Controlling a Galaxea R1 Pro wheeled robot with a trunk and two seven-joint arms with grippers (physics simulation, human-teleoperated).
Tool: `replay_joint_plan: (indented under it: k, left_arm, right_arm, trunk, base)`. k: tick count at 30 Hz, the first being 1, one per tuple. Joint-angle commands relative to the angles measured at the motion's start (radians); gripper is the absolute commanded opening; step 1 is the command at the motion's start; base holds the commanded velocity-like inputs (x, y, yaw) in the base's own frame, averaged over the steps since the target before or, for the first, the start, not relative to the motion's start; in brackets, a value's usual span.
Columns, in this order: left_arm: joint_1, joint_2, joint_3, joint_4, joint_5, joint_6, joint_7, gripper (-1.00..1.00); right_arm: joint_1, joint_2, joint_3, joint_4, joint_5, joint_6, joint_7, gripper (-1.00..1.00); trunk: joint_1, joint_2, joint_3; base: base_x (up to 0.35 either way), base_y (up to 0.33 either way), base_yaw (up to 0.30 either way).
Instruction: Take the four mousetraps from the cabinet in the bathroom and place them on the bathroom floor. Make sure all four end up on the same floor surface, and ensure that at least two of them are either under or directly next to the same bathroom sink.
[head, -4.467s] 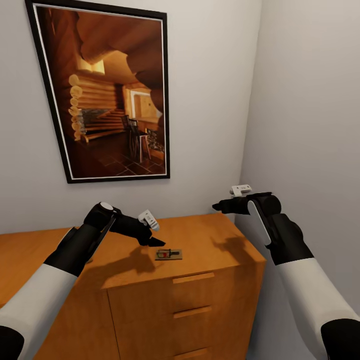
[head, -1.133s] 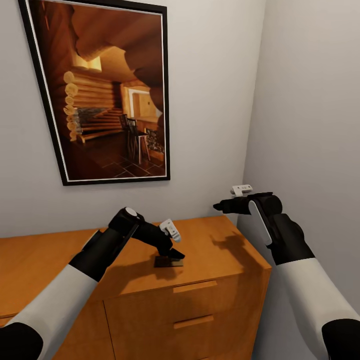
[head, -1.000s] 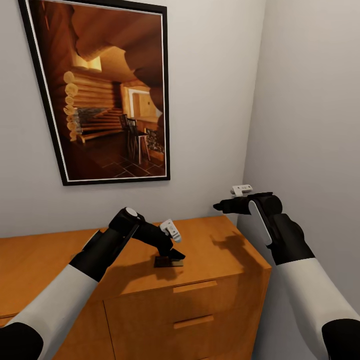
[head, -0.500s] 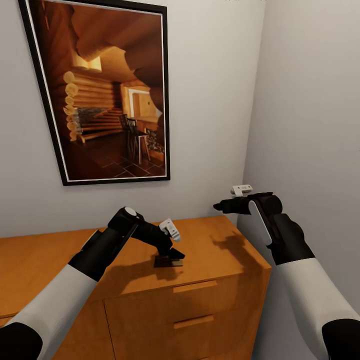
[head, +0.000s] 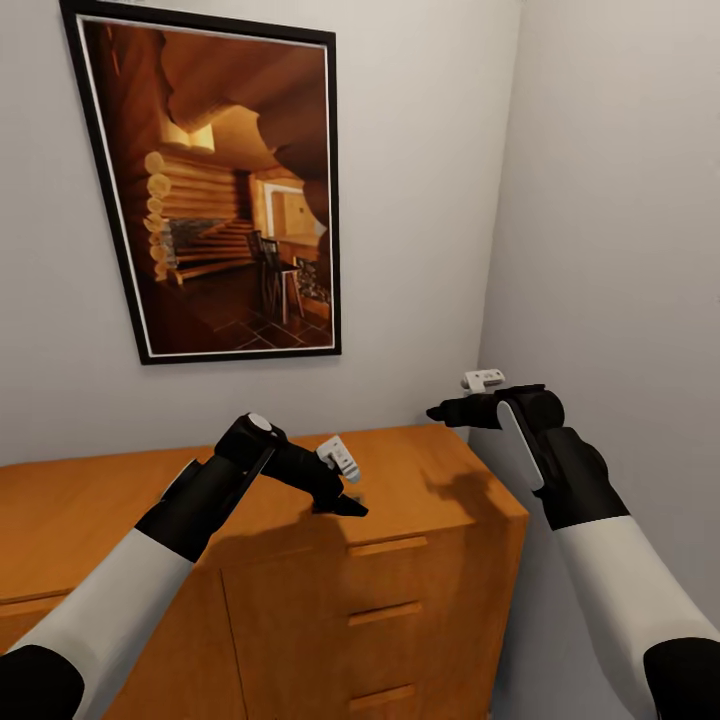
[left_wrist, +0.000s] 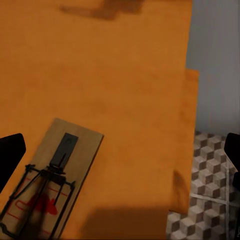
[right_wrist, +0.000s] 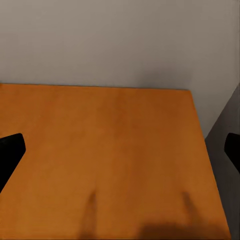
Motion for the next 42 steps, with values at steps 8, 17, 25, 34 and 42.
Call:
replay_joint_plan:
  k: [8, 17, 25, 34, 42]
  left_arm:
    - [-0.001, 0.002, 0.001, -0.001, -0.007, 0.008, -0.006, 1.00]
    - [-0.001, 0.005, 0.002, 0.002, -0.006, 0.007, -0.003, 1.00]
    - [-0.001, 0.009, 0.003, 0.003, -0.005, 0.006, -0.002, 1.00]
    - [-0.001, 0.011, 0.011, 0.006, -0.004, 0.007, -0.002, 1.00]
    - [-0.001, 0.011, 0.014, 0.007, -0.004, 0.007, -0.002, 1.00]
  right_arm:
    - [-0.001, 0.000, 0.001, 0.000, -0.003, 0.004, -0.001, 1.00]
    - [-0.001, -0.002, 0.000, 0.000, -0.003, 0.004, -0.001, 1.00]
    - [-0.001, -0.002, 0.000, 0.000, -0.003, 0.004, -0.001, 1.00]
    - [-0.001, -0.002, 0.000, 0.000, -0.003, 0.004, -0.001, 1.00]
    - [-0.001, -0.002, 0.000, 0.000, -0.003, 0.004, -0.001, 1.00]
  trunk:
    - [0.000, -0.001, -0.001]
    - [0.000, -0.001, -0.001]
    - [0.000, -0.001, -0.001]
    - [0.000, -0.001, -0.001]
    - [0.000, -0.001, -0.001]
  base:
    - [-0.022, 0.000, 0.000]
    - [-0.004, 0.000, 0.000]
    - [0.000, 0.000, 0.000]
    - [0.008, 0.002, 0.000]
    - [0.070, 0.031, 0.000]
